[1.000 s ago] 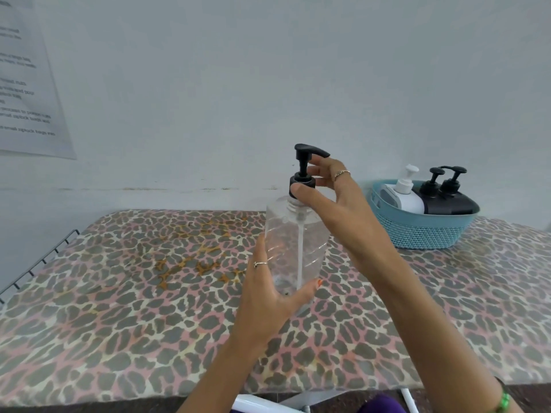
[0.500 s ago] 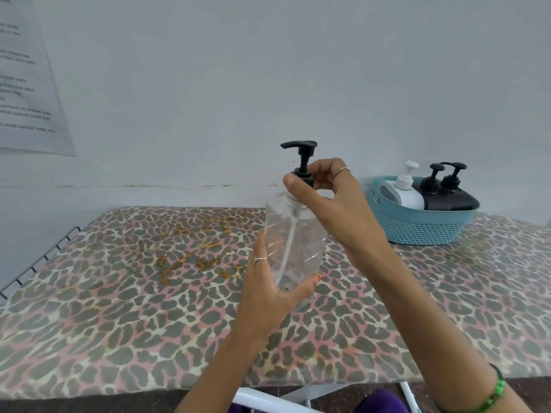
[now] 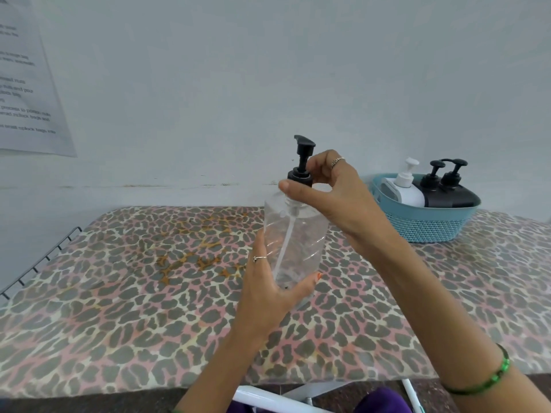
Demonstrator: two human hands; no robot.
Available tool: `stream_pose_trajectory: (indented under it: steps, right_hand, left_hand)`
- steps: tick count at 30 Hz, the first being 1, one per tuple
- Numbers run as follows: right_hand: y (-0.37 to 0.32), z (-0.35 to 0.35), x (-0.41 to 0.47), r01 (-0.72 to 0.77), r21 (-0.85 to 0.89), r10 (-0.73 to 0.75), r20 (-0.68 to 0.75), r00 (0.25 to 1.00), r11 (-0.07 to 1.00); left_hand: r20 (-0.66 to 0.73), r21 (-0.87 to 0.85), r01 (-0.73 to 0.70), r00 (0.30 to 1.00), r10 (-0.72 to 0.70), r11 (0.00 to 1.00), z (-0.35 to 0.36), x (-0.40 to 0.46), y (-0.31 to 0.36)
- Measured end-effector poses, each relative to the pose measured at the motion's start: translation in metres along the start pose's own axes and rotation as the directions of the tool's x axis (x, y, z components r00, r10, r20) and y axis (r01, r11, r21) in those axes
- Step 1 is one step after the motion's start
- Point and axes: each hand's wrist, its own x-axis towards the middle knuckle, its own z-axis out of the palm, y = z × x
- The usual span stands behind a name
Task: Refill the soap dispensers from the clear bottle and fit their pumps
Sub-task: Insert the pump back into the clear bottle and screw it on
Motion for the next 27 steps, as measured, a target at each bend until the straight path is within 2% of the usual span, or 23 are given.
stream_pose_trajectory:
  steps: [4,6,10,14,16,19,23,27]
  right_hand:
    - [-0.003,-0.015,0.002,0.014,0.221,-0.06,0.201,0.978,0.975]
    - [-0.004,-0.02,0.001,0.028,0.262,-0.093,0.239,0.966,0.965]
    - [-0.005,-0.019,0.002,0.028,0.252,-0.063,0.131,0.989,0.967]
    - [-0.003,-0.005,0.002,0.06,0.022,-0.058,-0.078,0.995,0.998]
    - [-0.002,-0.001,0.001,0.047,-0.038,-0.05,-0.094,0.994,0.998]
    - [-0.006,-0.007,0.0,0.051,-0.052,-0.049,0.029,0.998,0.997]
    - [-0.005,-0.026,0.001,0.037,0.139,-0.079,0.307,0.948,0.99]
    - [-0.006,-0.035,0.007,0.074,0.231,-0.152,0.342,0.927,0.97]
  left_hand:
    - [-0.004,0.012,-0.002,1.0,0.002,1.0,0.0,-0.002,0.003]
    - [-0.004,0.019,-0.008,1.0,0.008,1.0,0.0,-0.002,0.003]
    - [-0.003,0.029,-0.003,1.0,0.003,1.0,0.0,-0.002,0.003]
    - [-0.012,0.049,-0.043,0.999,0.044,0.998,0.001,-0.001,0.005]
    - [-0.014,0.046,-0.048,0.999,0.049,0.998,0.001,-0.002,0.006]
    - [-0.008,0.046,-0.03,1.0,0.03,0.998,0.0,-0.002,0.003]
    - [-0.002,0.027,-0.012,1.0,0.012,1.0,0.002,-0.001,-0.001]
    - [0.003,0.014,-0.007,1.0,0.007,1.0,0.002,0.0,-0.003]
